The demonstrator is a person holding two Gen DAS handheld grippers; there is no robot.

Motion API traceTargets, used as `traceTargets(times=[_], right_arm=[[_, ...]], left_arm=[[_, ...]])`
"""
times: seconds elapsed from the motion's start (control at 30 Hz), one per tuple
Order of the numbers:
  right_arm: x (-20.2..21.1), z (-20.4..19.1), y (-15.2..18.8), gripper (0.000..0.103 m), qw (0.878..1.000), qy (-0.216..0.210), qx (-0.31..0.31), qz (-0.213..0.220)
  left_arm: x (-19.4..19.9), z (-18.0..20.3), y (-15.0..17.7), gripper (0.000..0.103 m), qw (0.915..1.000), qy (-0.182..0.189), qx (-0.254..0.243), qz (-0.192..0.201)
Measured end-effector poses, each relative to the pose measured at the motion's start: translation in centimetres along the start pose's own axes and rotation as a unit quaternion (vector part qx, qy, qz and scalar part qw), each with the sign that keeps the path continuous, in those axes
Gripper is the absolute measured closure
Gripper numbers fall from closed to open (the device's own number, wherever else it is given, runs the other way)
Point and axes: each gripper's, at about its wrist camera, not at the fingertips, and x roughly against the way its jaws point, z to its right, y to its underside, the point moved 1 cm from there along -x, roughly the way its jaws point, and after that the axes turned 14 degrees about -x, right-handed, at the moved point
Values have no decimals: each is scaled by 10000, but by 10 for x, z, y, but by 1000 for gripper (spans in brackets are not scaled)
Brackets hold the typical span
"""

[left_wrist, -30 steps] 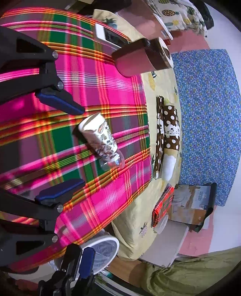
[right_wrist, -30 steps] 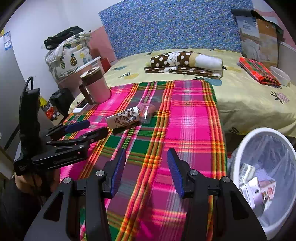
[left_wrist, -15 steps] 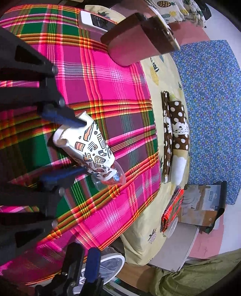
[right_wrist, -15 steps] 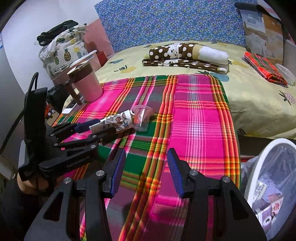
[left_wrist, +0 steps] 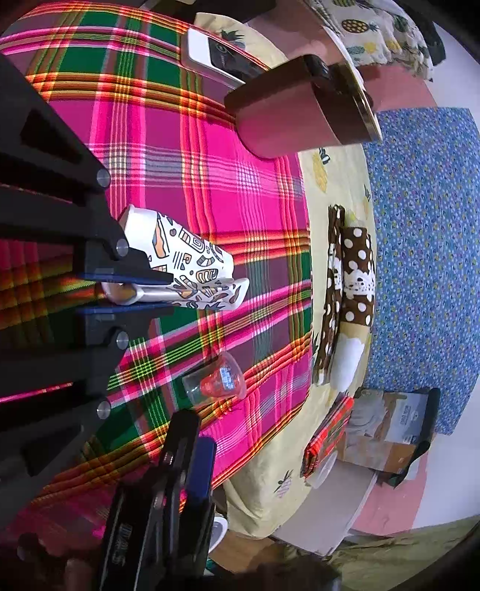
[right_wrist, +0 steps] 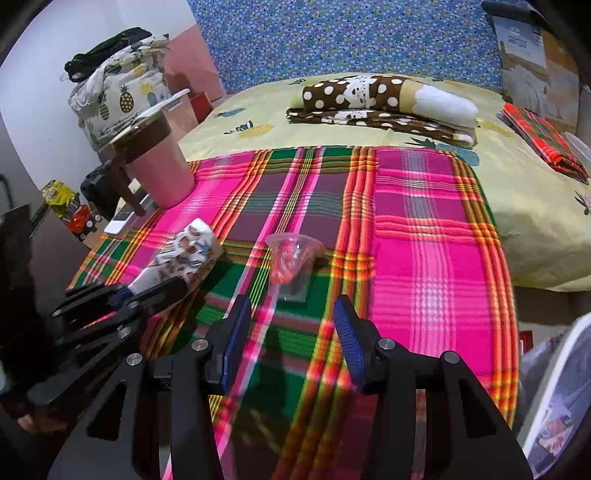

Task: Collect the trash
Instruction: 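Grasp the patterned paper cup with the left tool while the right tool grasps the clear plastic cup, then carry the paper cup and plastic cup over the white trash bin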

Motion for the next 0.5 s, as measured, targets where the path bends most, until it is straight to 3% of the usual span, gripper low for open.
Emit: traceTargets(times=[0.23, 0.37, 0.5], right_arm=[[-22, -2, -7, 56, 9998, 148, -45, -81], [-26, -3, -7, 72, 9997, 222, -42, -73], [-18, -1, -6, 72, 9998, 153, -81, 29]], left_arm=[[1, -7, 2, 93, 9998, 56, 159, 48], [0, -9, 3, 93, 9998, 78, 195, 36], [-1, -8, 3, 93, 9998, 79, 195, 32]])
